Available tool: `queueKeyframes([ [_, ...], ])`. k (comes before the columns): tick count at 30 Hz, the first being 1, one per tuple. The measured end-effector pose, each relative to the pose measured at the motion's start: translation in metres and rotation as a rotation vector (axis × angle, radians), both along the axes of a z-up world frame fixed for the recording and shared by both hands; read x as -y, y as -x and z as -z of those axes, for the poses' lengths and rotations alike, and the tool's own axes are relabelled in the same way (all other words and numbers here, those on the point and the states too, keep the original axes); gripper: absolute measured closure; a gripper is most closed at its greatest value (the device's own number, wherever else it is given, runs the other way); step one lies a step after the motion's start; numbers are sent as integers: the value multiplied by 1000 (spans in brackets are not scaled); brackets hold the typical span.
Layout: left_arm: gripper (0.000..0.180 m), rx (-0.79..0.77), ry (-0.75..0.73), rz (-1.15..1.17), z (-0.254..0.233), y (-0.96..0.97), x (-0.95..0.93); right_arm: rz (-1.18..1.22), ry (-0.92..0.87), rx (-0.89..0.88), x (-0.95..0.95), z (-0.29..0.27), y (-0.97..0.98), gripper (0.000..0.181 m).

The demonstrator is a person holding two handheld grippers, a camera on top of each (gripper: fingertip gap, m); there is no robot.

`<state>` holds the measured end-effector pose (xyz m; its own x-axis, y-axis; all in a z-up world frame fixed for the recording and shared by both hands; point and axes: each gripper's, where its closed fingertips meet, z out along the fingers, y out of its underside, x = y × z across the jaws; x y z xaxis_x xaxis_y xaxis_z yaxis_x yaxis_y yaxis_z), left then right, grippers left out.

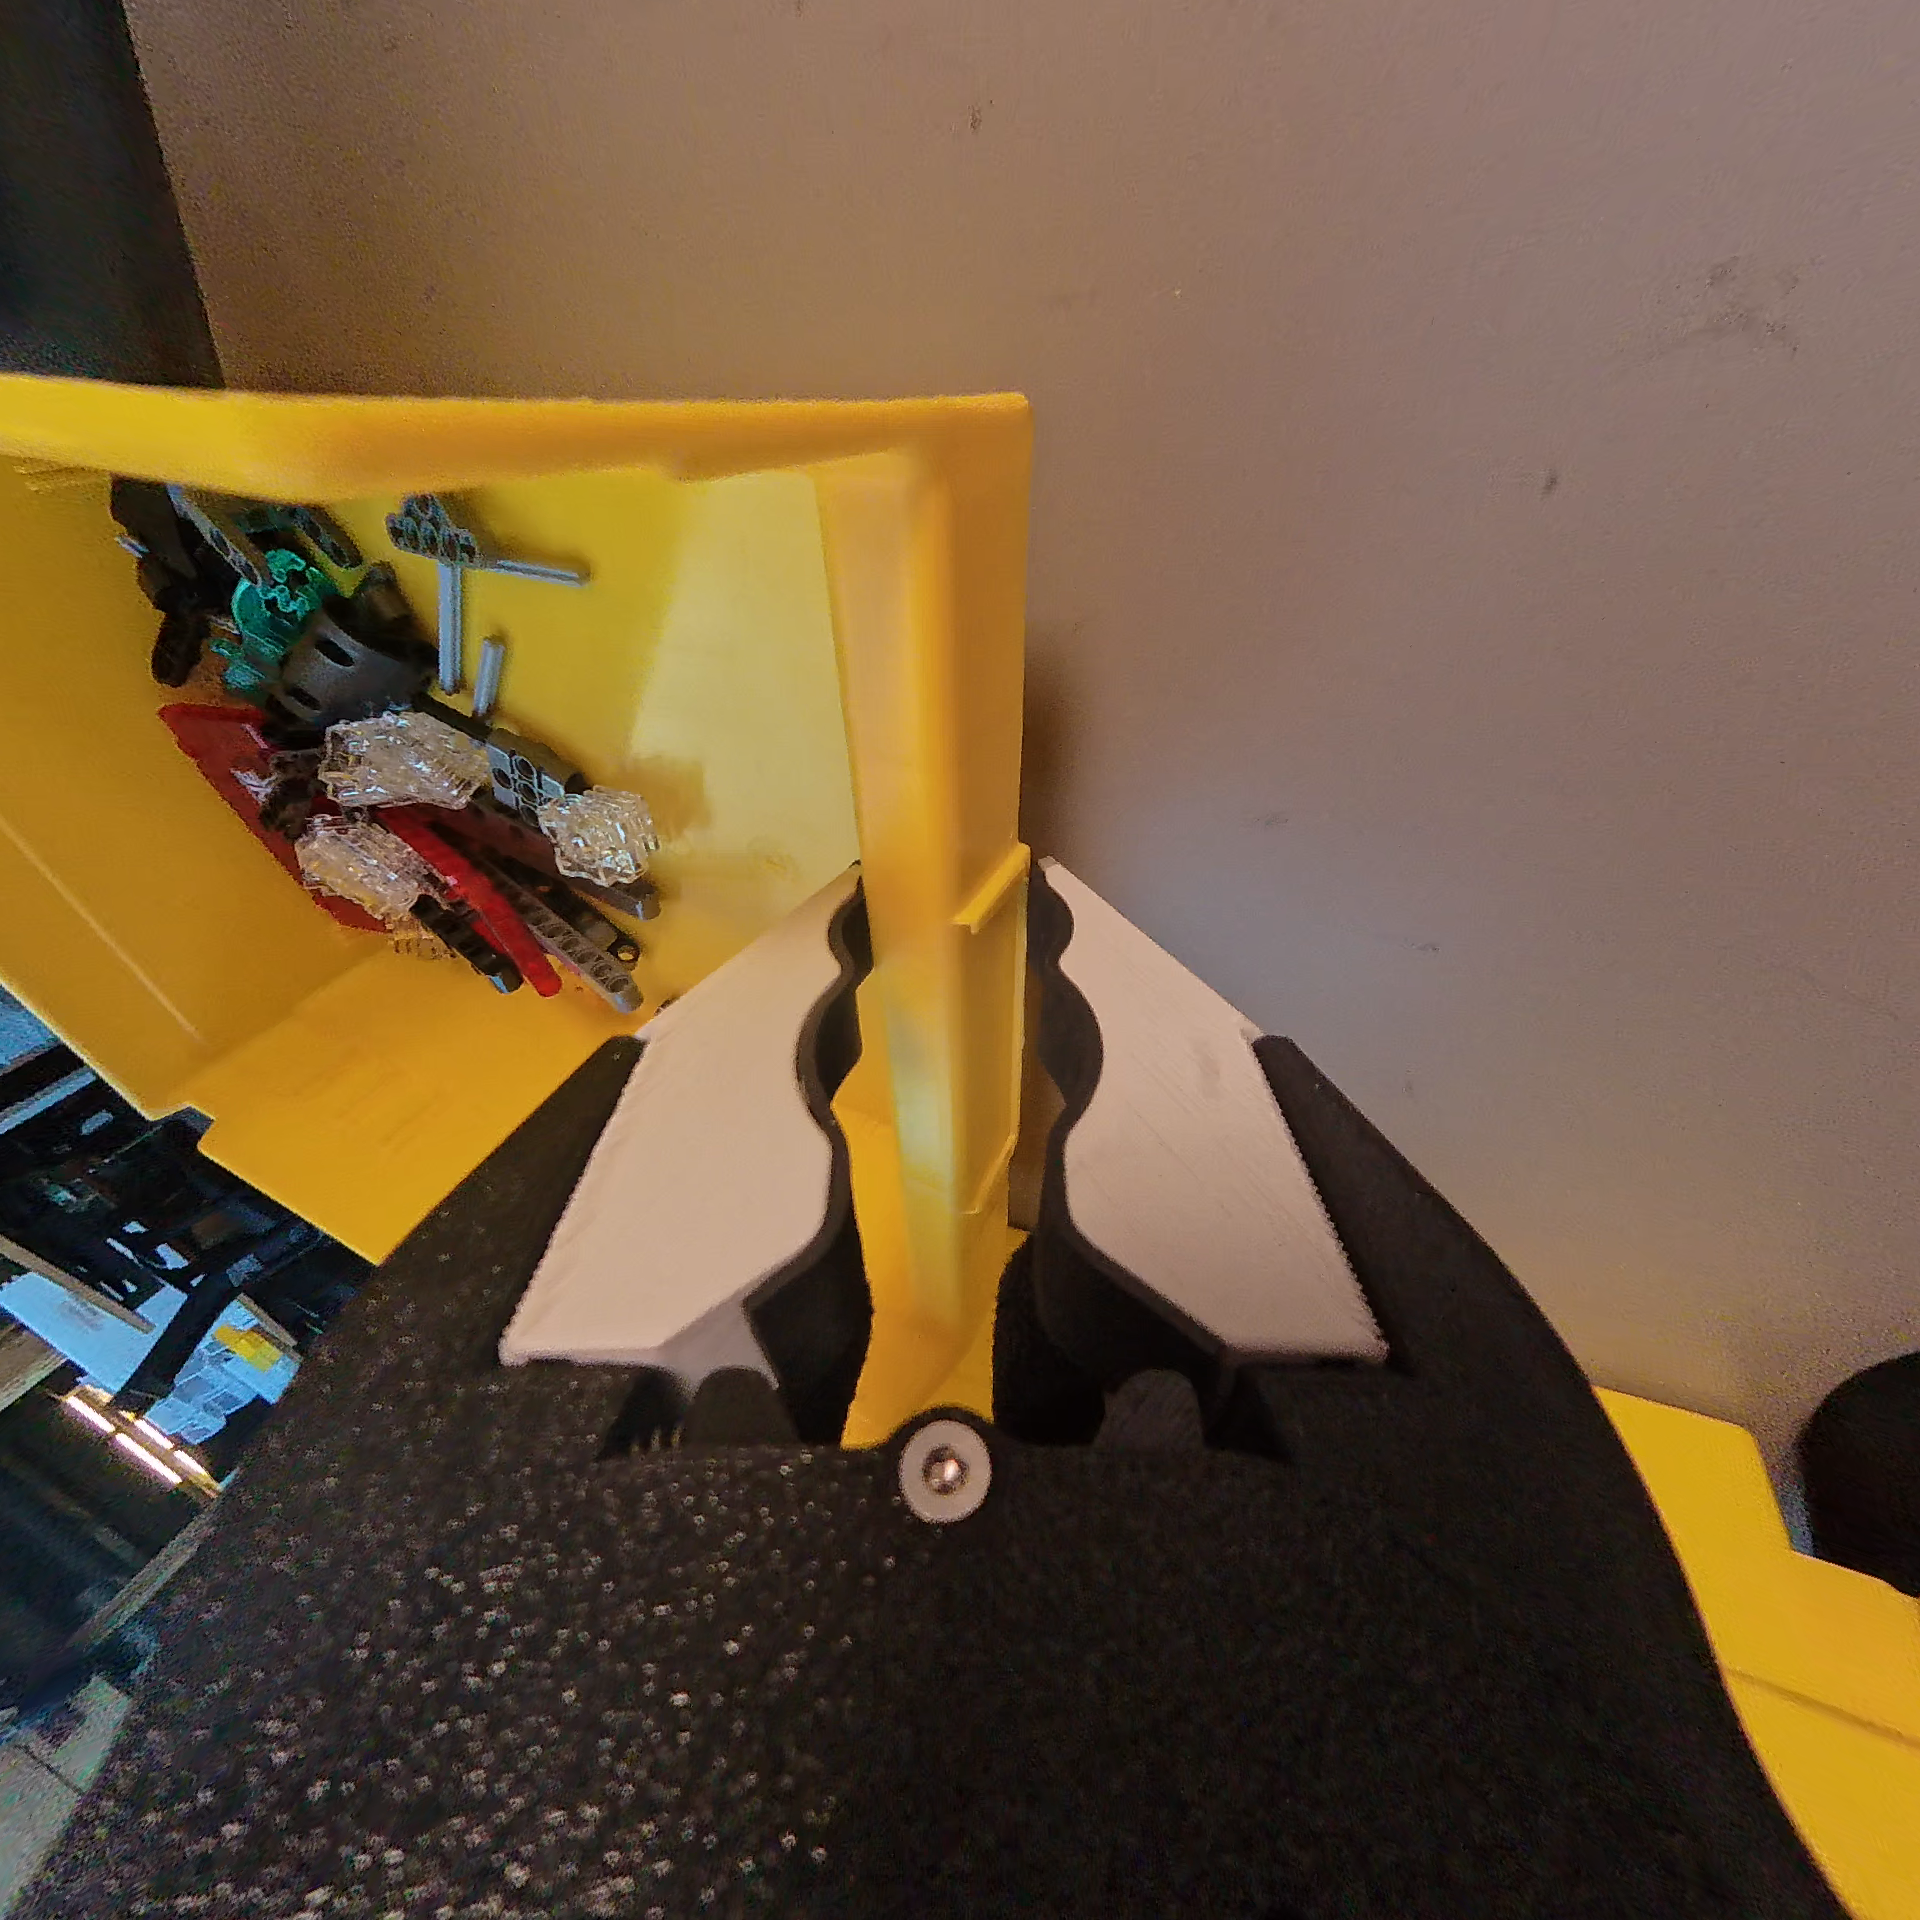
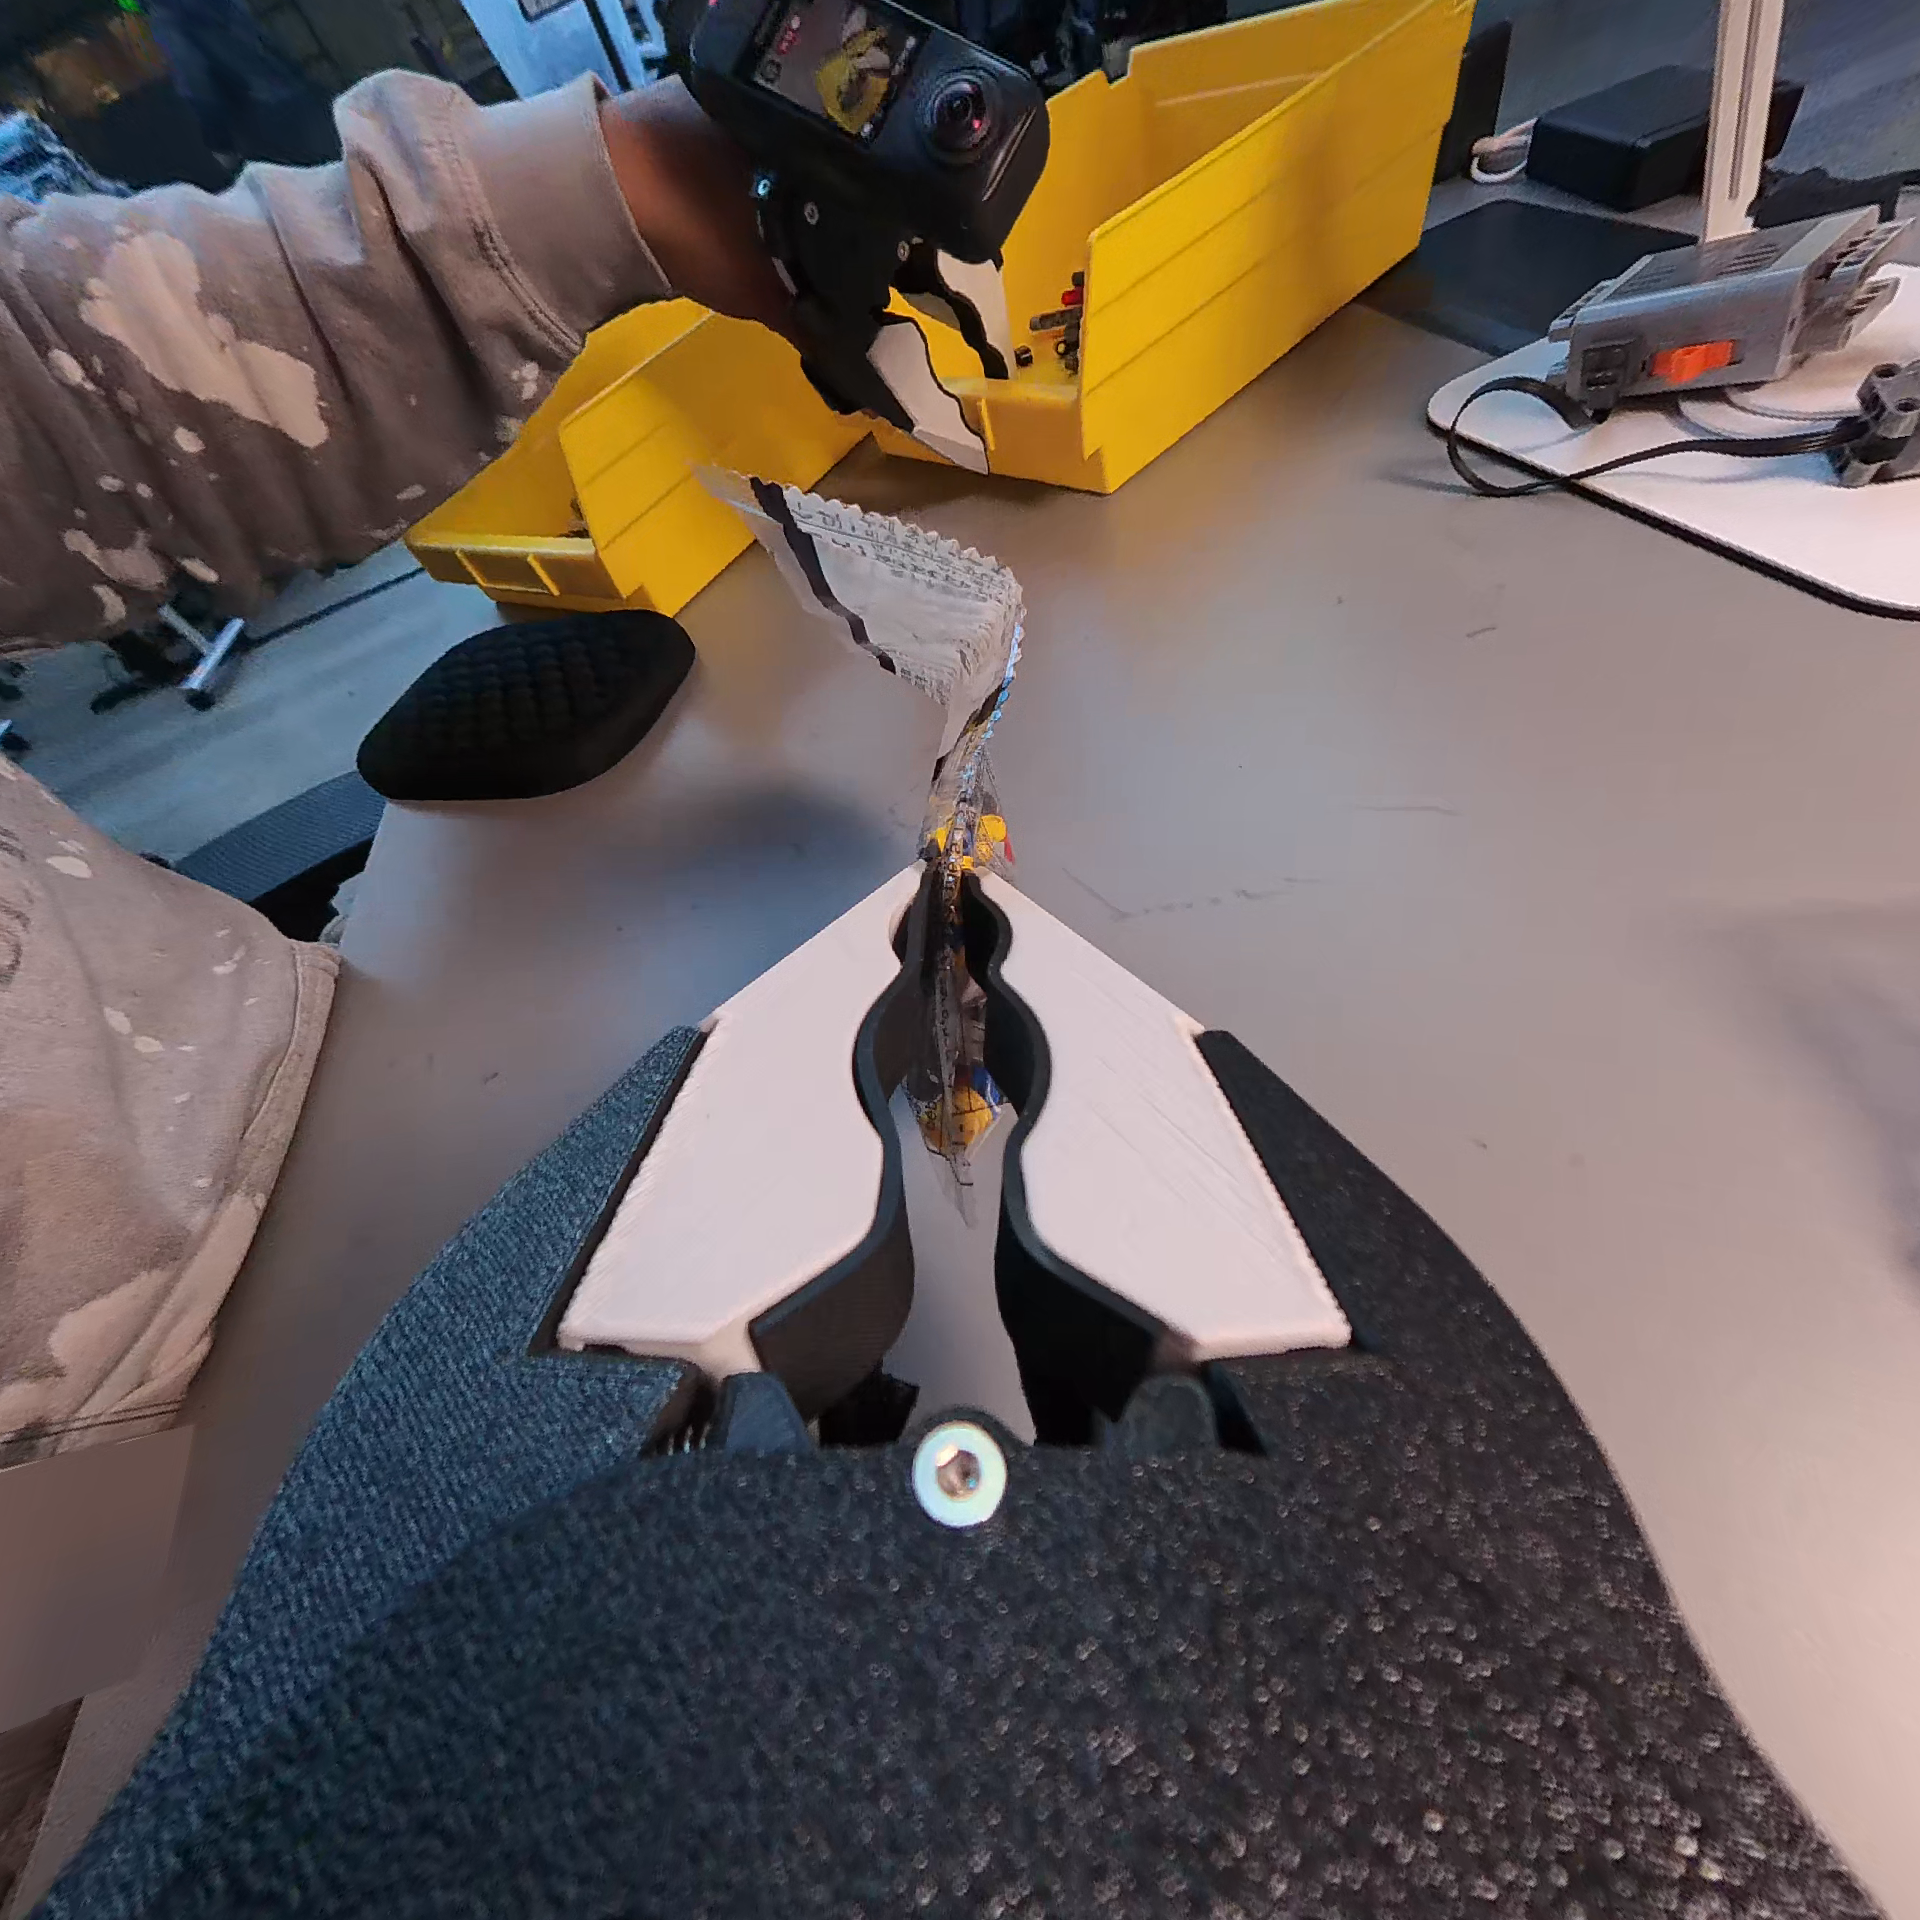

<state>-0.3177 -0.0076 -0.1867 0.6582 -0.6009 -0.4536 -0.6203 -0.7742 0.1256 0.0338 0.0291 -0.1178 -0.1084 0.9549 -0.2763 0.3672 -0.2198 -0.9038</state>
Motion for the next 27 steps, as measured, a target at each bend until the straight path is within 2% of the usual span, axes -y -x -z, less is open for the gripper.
queueKeyframes([
  [16, 153, -22, -17, -2, -1, 23, -38, -3, 29, -7, 0, 2, 1, 178],
  [27, 152, -20, -51, 82, -1, 15, -56, -7, 38, -9, 1, 3, 2, 178],
])
